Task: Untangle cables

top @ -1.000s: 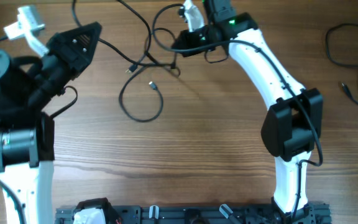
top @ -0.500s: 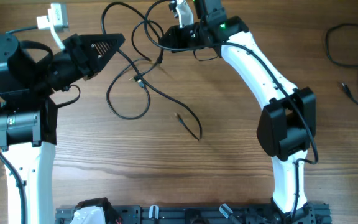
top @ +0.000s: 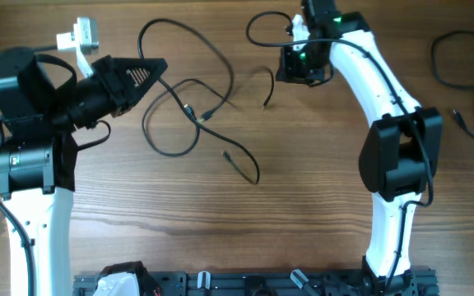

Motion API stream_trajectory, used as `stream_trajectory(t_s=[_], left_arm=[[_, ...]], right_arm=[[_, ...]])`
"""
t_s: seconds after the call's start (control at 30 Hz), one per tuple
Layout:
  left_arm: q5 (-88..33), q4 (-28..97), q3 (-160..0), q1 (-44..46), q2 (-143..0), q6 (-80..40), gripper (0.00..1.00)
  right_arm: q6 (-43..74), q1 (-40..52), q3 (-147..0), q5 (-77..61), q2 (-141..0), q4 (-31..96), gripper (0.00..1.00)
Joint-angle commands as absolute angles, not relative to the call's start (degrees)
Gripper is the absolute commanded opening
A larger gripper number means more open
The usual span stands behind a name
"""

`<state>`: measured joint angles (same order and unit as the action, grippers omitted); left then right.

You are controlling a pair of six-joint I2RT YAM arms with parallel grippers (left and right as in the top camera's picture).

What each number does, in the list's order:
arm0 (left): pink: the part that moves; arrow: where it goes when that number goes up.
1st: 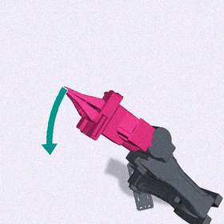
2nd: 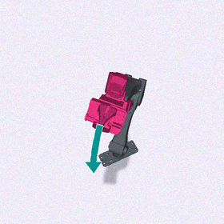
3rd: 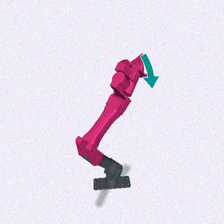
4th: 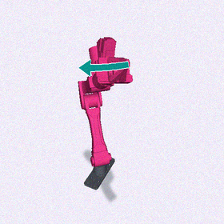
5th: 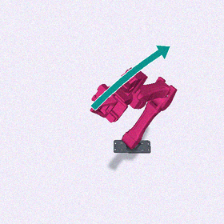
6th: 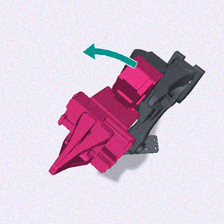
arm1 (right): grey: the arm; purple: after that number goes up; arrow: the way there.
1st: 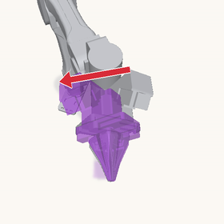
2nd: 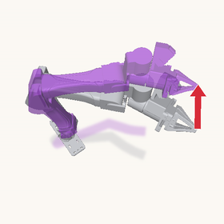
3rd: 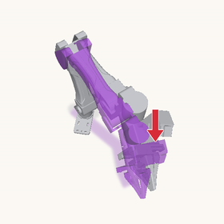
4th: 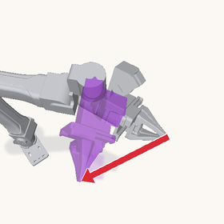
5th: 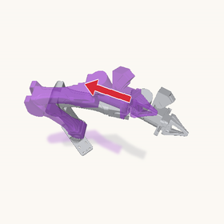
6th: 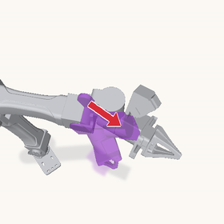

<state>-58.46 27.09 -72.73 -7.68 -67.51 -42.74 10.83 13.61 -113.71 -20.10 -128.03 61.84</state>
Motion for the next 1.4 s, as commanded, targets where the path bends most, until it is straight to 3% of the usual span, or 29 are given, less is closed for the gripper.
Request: stream_trajectory(t_s=[0.0, 0.07, 0.3, 0.53, 0.73, 0.93, 1.13, 1.3, 1.37], left_arm=[[-54.11, 28.05, -73.3, -7.99, -67.31, -39.2, 0.04], [-54.13, 28.05, -73.3, -7.99, -67.29, -39.88, 0.04], [-53.87, 28.05, -73.3, -7.99, -67.31, -55.35, 0.04], [-52.56, 28.14, -73.3, -7.99, -67.31, -68.16, 0.04], [-50.76, 28.16, -73.3, -6.79, -67.31, -68.45, 0.04], [-40.64, 28.56, -73.3, 1.58, -67.53, -68.45, 0.04], [-38.41, 28.51, -73.3, 4.19, -67.51, -69.56, 0.04], [-38.24, 28.34, -73.3, 4.29, -67.51, -69.49, 0.04], [-37.78, 28.4, -73.3, 4.29, -67.53, -69.47, 0.09]], right_arm=[[2.68, 13.8, -113.99, -23.03, -121.62, 64.05, 0.55], [0.78, 13.93, -113.99, -23.33, -117.3, 64.79, 0.68], [-13.89, 15.97, -113.99, -40.05, -104.2, 64.79, 0.75], [-19.59, 25.04, -113.99, -49.25, -102.02, 64.95, 0.74], [-17.67, 31.42, -113.99, -53.69, -102.0, 60.55, 0.69], [-8.75, 33.5, -113.97, -48.64, -102.02, 55.86, 0.52], [-8.56, 33.58, -113.89, -47.2, -103.57, 57.54, 0.4], [-7.29, 33.58, -113.89, -46.76, -104.47, 57.52, 0.09], [-7.27, 33.52, -113.89, -46.72, -104.42, 57.28, 0.04]])
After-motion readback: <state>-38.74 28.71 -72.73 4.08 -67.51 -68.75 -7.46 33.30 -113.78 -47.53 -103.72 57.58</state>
